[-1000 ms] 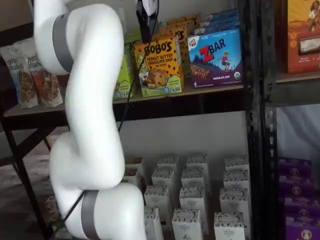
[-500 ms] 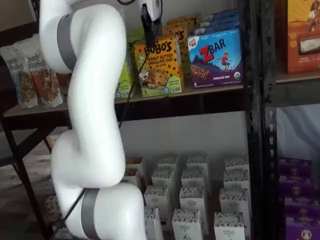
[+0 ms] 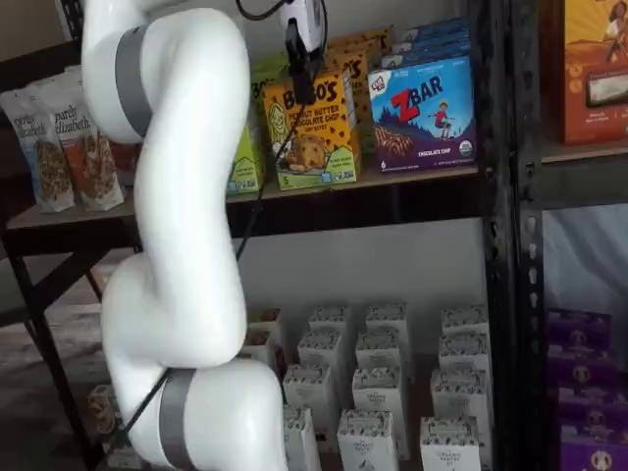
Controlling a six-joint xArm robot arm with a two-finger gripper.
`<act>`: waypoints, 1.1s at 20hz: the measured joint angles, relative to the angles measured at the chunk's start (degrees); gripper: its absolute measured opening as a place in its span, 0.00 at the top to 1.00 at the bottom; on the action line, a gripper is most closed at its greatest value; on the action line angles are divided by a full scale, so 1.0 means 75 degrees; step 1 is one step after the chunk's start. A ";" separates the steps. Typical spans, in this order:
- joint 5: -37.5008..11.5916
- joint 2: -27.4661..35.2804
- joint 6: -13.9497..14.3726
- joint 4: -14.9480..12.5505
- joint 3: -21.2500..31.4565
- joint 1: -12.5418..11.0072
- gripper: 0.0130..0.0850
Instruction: Pick up the orange box on the top shelf, the fifth box from the left
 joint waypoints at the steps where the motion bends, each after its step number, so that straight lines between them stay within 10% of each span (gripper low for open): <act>1: -0.0019 -0.0019 -0.0002 -0.0003 0.0045 -0.0001 0.00; 17: -0.0216 -0.0296 0.0152 -0.0014 0.0598 0.0159 0.00; 22: -0.0112 -0.0299 0.0148 0.0026 0.0605 0.0143 0.17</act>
